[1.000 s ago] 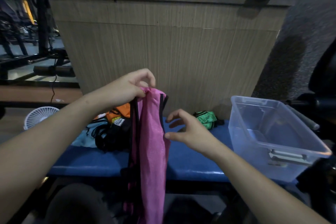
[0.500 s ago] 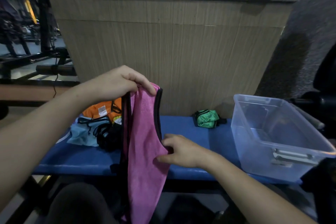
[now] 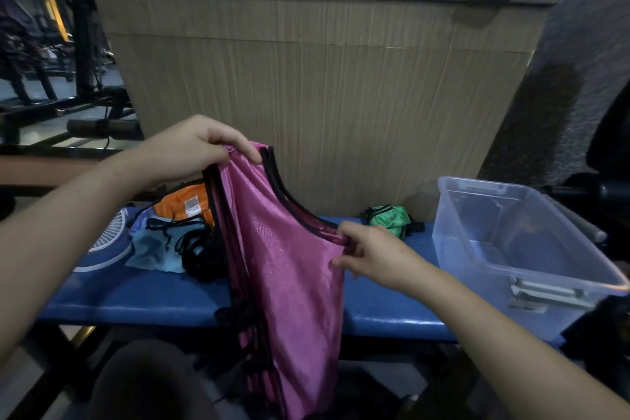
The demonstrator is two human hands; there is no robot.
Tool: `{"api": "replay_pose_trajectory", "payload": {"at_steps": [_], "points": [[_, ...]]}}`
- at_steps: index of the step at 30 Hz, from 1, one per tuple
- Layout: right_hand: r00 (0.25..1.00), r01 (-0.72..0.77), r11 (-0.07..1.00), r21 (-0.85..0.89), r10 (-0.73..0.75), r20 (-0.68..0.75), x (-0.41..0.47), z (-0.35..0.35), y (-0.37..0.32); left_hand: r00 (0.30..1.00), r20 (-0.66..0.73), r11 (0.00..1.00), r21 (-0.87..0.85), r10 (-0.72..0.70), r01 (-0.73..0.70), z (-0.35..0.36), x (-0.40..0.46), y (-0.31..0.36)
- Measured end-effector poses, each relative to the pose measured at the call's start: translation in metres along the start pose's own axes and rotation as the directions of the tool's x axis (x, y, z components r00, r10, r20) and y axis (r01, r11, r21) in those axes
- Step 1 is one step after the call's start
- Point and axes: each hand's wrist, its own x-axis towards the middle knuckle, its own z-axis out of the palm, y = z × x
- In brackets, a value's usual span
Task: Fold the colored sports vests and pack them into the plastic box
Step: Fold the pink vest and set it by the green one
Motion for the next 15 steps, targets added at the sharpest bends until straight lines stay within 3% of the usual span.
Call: {"api": "replay_pose_trajectory", "payload": {"at_steps": [3, 8, 15], "points": [[0.996, 0.029, 0.991, 0.132, -0.018, -0.088, 0.001, -0.007, 0.007, 1.0, -0.021, 0.999, -0.042, -0.016, 0.016, -0.003, -0.001, -0.004], [0.945, 0.173, 0.985, 0.016, -0.161, -0.283, 0.001, -0.019, 0.016, 0.998, -0.047, 0.997, -0.065, 0.036, -0.039, -0.006, -0.002, -0.005], [0.961, 0.064, 0.983, 0.171, -0.014, -0.277, -0.002, -0.033, 0.006, 0.98, -0.124, 0.986, 0.081, 0.153, -0.144, -0.008, 0.007, 0.008]]}}
